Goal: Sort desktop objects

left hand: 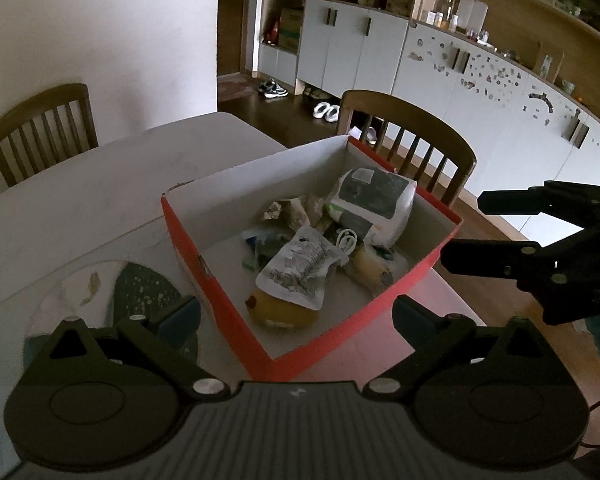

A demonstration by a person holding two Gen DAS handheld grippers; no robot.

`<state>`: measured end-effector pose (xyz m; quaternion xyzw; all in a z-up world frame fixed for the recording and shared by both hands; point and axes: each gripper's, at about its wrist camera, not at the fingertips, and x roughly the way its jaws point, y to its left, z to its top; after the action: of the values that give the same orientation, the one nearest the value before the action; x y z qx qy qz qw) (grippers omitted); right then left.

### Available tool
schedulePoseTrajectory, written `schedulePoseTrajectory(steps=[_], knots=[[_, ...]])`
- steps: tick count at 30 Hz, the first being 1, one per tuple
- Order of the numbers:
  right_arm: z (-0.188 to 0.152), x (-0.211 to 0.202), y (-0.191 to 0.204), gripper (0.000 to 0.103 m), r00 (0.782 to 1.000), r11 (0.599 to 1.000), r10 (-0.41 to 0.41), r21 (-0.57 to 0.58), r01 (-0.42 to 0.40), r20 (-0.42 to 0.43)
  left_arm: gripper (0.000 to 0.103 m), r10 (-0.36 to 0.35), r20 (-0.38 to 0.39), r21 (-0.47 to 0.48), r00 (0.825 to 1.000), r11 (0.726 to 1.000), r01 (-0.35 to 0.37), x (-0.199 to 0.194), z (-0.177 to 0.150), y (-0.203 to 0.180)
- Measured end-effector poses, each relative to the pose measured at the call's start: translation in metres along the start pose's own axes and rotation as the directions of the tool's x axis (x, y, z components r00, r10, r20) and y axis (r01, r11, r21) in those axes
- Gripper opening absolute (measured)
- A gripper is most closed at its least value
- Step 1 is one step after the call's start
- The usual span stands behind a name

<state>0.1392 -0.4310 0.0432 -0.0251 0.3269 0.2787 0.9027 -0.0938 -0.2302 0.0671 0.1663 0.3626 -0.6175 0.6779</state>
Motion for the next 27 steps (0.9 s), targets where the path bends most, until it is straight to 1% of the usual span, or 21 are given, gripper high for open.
schedulePoseTrajectory(steps=[4, 11, 15, 23, 27], knots=[[-0.004, -0.002, 0.004, 0.094, 1.0, 1.0, 0.003, -0.003, -0.004, -0.004, 0.102, -0.009, 0.001, -0.015, 1.0, 1.0, 0.009, -0.004, -0.005, -0.001], [-0.008, -0.004, 0.005, 0.094, 1.0, 1.0, 0.009, 0.008, -0.009, -0.008, 0.102, 0.015, 0.006, -0.031, 1.0, 0.999, -0.015, -0.005, -0.008, -0.001], [-0.01, -0.005, 0.004, 0.094, 1.0, 1.0, 0.01, 0.015, -0.01, -0.008, 0.102, 0.045, 0.013, -0.027, 0.999, 0.999, -0.044, -0.005, -0.009, -0.004], [-0.012, -0.007, 0.002, 0.094, 1.0, 1.0, 0.003, 0.022, -0.003, -0.012, 0.102, 0.024, 0.016, -0.033, 1.0, 0.999, -0.024, -0.004, -0.009, -0.006], [-0.012, -0.008, 0.0, 0.094, 1.0, 0.999, -0.006, 0.038, 0.006, -0.009, 0.102, 0.026, 0.022, -0.031, 0.999, 0.999, -0.025, -0.007, -0.01, -0.006]])
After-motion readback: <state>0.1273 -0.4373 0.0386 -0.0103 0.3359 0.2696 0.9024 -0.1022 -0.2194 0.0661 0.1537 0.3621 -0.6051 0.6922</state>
